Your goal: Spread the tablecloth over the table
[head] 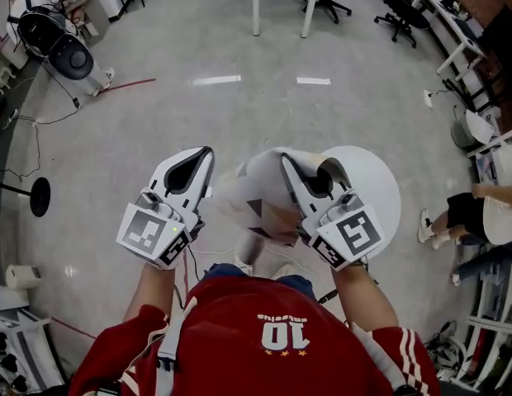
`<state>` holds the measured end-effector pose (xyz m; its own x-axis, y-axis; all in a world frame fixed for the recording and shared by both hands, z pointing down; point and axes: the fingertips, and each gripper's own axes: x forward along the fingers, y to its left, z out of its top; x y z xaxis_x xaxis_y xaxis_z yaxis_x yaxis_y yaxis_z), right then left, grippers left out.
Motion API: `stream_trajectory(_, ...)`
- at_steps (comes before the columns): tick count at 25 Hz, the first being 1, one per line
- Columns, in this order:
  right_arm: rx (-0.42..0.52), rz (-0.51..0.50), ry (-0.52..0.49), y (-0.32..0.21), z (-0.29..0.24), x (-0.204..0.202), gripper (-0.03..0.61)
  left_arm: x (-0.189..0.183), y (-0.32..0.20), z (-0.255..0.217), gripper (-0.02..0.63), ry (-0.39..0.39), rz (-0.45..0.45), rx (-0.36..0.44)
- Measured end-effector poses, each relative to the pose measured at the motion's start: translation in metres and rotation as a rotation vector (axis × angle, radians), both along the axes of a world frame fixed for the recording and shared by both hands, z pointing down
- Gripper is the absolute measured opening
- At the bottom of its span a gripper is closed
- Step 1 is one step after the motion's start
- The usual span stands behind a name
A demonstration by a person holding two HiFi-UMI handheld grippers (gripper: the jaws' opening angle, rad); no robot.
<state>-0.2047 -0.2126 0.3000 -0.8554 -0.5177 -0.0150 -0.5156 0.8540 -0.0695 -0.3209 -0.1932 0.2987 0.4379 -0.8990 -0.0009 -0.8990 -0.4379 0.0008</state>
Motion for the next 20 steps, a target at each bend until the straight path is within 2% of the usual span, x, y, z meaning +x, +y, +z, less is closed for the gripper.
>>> stream_trajectory(2, 0.013, 0.01, 0.006, -0.019, -0.005, -0.014, 0.012, -0.019, -0.007, -0.002, 0.006, 0.008, 0.0, 0.003)
stream_trajectory(7, 0.051, 0.01, -0.004, -0.027, -0.004, -0.018, 0.014, -0.038, 0.019, 0.013, 0.006, 0.008, -0.033, 0.014)
stream_trajectory(12, 0.092, 0.011, 0.012, -0.098, -0.032, -0.018, 0.013, -0.049, -0.023, 0.005, 0.006, 0.022, -0.052, 0.002)
stream_trajectory(16, 0.063, 0.06, -0.028, -0.129, -0.044, 0.004, 0.014, -0.046, -0.039, 0.004, 0.006, 0.031, -0.054, 0.005)
stream_trajectory(20, -0.005, 0.134, -0.057, -0.133, -0.04, 0.042, 0.014, -0.032, -0.053, 0.001, 0.006, 0.047, -0.026, 0.008)
